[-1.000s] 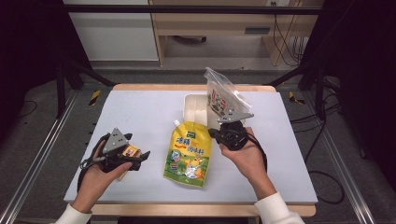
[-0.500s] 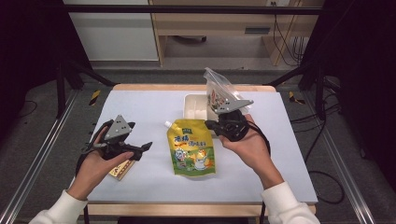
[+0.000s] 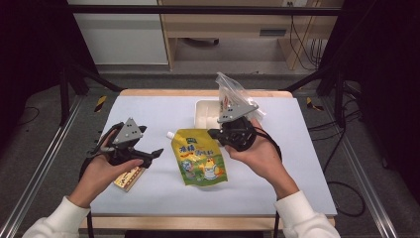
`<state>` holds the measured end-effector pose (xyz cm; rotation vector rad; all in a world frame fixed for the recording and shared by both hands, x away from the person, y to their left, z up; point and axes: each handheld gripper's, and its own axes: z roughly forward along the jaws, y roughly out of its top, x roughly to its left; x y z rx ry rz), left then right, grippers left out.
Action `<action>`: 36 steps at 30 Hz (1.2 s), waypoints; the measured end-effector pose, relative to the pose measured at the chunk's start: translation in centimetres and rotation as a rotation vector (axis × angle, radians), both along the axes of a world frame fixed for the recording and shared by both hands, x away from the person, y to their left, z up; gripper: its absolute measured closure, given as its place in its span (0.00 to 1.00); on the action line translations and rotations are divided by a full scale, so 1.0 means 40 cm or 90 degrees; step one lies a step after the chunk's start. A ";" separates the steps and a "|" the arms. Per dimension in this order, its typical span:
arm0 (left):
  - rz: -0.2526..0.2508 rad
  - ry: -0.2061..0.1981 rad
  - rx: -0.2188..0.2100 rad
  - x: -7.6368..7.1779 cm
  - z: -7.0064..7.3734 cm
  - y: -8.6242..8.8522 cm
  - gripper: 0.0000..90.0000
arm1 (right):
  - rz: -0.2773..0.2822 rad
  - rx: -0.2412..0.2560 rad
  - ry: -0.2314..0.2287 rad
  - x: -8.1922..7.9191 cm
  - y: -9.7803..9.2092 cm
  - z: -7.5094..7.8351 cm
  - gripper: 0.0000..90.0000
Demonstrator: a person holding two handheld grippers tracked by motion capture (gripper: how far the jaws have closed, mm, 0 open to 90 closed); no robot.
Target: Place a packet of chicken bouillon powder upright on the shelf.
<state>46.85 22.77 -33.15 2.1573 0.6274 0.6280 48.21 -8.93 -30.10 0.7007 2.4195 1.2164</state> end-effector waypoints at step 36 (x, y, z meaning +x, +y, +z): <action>-0.128 0.062 0.079 0.075 -0.008 -0.085 0.35 | 0.106 0.002 -0.033 -0.054 0.049 0.023 1.00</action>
